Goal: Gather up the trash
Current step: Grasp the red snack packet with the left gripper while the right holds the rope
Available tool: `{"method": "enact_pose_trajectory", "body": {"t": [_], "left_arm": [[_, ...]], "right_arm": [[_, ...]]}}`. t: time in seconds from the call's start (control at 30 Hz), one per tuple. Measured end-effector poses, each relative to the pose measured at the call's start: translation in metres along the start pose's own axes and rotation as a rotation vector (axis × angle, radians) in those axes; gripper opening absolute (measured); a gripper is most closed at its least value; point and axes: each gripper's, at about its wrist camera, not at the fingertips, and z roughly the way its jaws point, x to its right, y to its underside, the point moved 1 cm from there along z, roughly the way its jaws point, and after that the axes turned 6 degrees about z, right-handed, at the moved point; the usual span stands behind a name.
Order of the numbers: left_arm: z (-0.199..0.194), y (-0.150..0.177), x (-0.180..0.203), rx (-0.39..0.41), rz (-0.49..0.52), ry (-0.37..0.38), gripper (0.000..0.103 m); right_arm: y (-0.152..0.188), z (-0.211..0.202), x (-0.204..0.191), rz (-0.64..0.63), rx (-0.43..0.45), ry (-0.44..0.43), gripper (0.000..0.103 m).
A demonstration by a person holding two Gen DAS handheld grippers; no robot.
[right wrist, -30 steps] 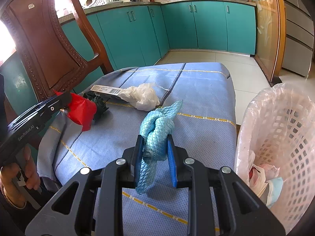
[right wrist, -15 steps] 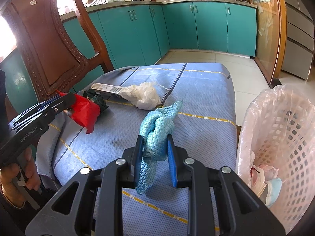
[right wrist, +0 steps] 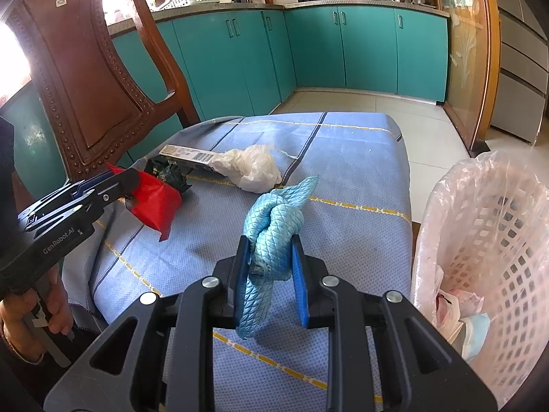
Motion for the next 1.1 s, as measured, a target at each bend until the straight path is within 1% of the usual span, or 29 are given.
{"method": "enact_pose_trajectory", "body": {"t": [0.93,1.1], "left_arm": [[0.0005,0.0029,0.0018,-0.002,0.005,0.003,0.029],[0.0004,0.0046,0.0025,-0.002,0.009,-0.014,0.029]], "right_arm": [[0.0012,-0.0015,-0.0018,-0.011,0.007,0.013,0.024],[0.0013,-0.0032,-0.0033,-0.02,0.022,0.025,0.024]]}}
